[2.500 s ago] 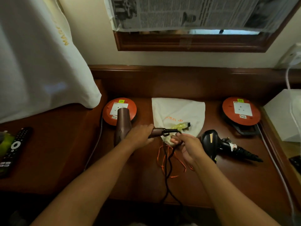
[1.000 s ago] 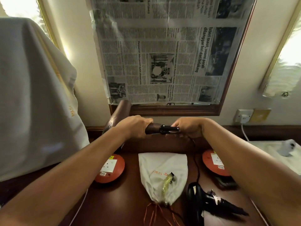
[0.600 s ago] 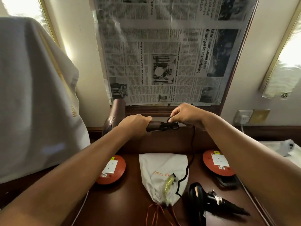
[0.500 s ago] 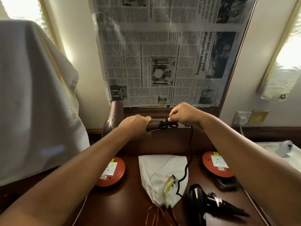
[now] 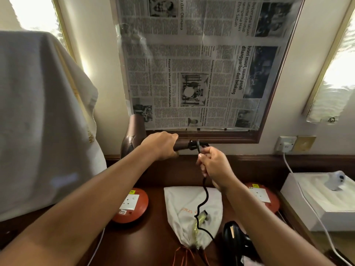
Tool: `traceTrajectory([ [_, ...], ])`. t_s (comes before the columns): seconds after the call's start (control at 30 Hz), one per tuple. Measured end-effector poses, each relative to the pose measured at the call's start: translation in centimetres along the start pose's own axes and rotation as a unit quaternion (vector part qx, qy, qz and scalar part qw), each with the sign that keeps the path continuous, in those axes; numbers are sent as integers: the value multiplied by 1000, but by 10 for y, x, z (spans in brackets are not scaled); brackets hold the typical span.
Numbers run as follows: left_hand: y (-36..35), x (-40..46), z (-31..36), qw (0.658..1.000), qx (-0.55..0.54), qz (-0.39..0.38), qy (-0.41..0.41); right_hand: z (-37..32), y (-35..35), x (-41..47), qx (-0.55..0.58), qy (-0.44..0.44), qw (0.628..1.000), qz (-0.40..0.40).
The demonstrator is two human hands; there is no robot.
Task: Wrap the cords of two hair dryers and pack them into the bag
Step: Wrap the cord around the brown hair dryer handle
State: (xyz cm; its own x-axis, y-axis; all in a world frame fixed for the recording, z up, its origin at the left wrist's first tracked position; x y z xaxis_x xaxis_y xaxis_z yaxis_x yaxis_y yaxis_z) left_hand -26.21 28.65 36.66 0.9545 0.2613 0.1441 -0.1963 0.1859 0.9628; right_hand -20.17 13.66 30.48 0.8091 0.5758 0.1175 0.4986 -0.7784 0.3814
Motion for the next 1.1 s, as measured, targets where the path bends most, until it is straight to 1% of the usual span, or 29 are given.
traceTrajectory([
  [0.1, 7, 0, 5, 1000, -2, 11, -10, 17, -13, -15, 108, -48, 992, -40],
  [0.17, 11, -1, 9, 1000, -4, 14, -22, 26, -19, -19, 139, -71, 986, -65],
  [0.23, 13, -1, 13, 999, -6, 11, -30, 34, -25, -19, 150, -73, 981, -94],
  [0.37, 15, -2, 15, 999, -17, -6, -30, 43, -31, -12, 225, -55, 958, -167],
  [0.43, 17, -4, 16, 999, -23, -11, -32, 45, -31, -8, 223, -58, 953, -198],
  [0.53, 19, -7, 21, 999, -26, -12, -43, 50, -24, 5, 156, -64, 965, -203],
  [0.63, 19, -10, 24, 998, -36, -22, -48, 43, -11, 21, 51, -42, 980, -185],
  [0.73, 22, -11, 25, 998, -35, -24, -52, 30, 7, 34, -59, -18, 986, -153],
  [0.83, 22, -12, 30, 997, -12, -33, -64, 21, 23, 46, -141, -25, 982, -123],
  [0.9, 21, -11, 32, 997, 6, -43, -68, 11, 35, 54, -219, -27, 971, -97],
  [0.97, 20, -10, 31, 996, 23, -46, -70, -3, 48, 61, -278, -6, 958, -75],
  [1.1, 18, -9, 32, 995, 59, -46, -73, -36, 65, 67, -295, 37, 953, -53],
])
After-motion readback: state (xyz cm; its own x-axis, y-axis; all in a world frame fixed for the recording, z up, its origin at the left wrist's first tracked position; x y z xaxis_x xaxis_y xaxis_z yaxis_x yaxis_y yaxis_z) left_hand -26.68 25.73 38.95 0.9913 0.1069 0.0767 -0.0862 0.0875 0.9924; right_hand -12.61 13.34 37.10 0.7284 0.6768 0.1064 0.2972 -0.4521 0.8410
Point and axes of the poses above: each hand's wrist, its own x-axis towards the middle knuckle, its own y-axis out of the back of the hand, z = x × y, the point moved 8 cm from there along x, towards the middle knuckle, and after that the axes turned 15 degrees about -x, right-handed, at the moved point
